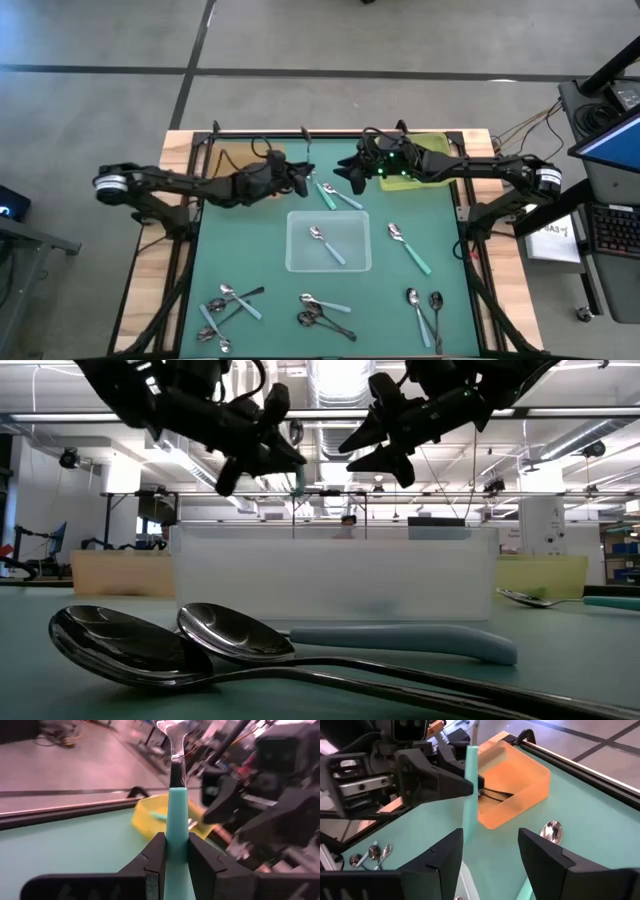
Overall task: Sort silverware by color (type)
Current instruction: Put the light blue spoon into the yellow bin
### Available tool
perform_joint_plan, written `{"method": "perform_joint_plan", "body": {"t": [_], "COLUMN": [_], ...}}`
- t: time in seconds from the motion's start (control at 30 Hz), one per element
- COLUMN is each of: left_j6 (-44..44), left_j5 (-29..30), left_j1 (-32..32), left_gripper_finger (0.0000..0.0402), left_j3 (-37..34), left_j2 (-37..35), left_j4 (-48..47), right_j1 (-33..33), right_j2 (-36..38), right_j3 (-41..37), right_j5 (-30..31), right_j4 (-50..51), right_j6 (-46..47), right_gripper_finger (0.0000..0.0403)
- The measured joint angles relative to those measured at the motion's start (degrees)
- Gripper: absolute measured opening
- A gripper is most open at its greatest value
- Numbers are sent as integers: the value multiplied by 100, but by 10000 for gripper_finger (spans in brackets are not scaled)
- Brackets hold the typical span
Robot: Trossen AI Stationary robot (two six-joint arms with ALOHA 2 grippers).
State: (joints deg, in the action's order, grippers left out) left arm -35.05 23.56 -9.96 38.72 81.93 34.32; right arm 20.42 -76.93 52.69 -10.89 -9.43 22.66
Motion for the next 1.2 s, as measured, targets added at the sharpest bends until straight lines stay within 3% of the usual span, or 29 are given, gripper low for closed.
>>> {"method": "perform_joint_plan", "body": {"t": [0.1, 0.4, 0.6, 1.2], "left_j6": [-51, -4, -92, 138], "left_j5": [-182, -208, -210, -366], "left_j1": [-73, -209, -234, -260], "left_gripper_finger": [38, 38, 38, 38], "left_j3": [82, 979, 1038, 1291], "left_j2": [344, 1186, 1331, 1355], "left_j4": [609, 626, 656, 697], "right_j1": [-6, -6, -5, -115], "right_j2": [0, 0, -2, -6], "right_j3": [0, 0, 0, 0], "right_j5": [50, 213, 605, 663], "right_j4": [-7, 245, 525, 309], "right_j6": [32, 354, 305, 264], "right_gripper_finger": [182, 182, 175, 171]}}
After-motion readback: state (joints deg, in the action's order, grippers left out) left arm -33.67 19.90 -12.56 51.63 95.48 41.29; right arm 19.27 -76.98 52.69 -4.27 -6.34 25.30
